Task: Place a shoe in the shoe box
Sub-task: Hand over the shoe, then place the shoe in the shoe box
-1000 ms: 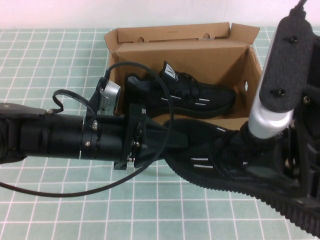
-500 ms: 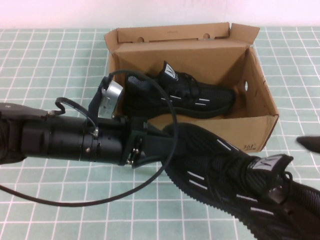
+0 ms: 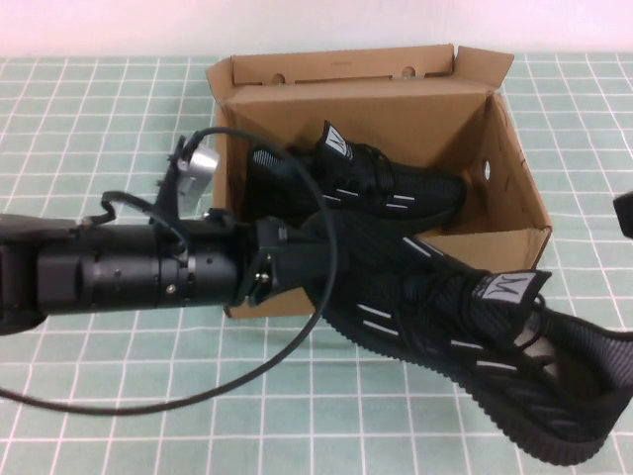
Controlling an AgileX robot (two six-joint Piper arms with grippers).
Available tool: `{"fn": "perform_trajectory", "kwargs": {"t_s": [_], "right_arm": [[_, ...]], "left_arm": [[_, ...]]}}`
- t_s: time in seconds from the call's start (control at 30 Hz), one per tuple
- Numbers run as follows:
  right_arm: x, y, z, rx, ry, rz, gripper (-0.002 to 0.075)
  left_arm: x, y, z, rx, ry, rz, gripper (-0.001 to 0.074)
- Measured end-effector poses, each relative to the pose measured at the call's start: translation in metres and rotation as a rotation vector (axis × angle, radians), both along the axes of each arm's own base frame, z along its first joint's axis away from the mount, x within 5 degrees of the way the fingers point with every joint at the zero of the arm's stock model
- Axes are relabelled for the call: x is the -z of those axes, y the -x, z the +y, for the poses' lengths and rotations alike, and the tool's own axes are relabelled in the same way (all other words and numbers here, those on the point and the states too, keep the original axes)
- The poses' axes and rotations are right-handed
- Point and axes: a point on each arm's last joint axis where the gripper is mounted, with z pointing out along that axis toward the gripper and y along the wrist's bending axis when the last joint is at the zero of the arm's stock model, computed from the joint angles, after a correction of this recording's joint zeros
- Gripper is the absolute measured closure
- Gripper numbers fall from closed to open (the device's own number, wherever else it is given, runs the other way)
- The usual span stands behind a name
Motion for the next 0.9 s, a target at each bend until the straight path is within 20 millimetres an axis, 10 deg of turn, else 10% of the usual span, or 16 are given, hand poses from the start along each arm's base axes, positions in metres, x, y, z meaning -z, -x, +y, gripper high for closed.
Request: {"fn": "perform_trajectory", "kwargs": {"t_s": [0.2, 0.63, 0.9], "right_arm": [[0.032, -0.006, 0.011, 0.094, -0.108, 0.088, 0.0050], [-0.005, 0.011, 0.026, -0.033, -0.719, 0.028, 0.0050], [0.006, 0.003, 0.058, -0.065, -0.867, 0.228, 0.0050]], "left_arm": [[-0.019, 0.014, 0.007, -0.022, -0.001, -0.101, 0.0617], [-0.068, 0.027, 0.061, -0.205, -0.038, -0.320, 0.0617], [-0.072, 0.035, 0.062, -0.159, -0.029, -0.327, 0.0617]]}}
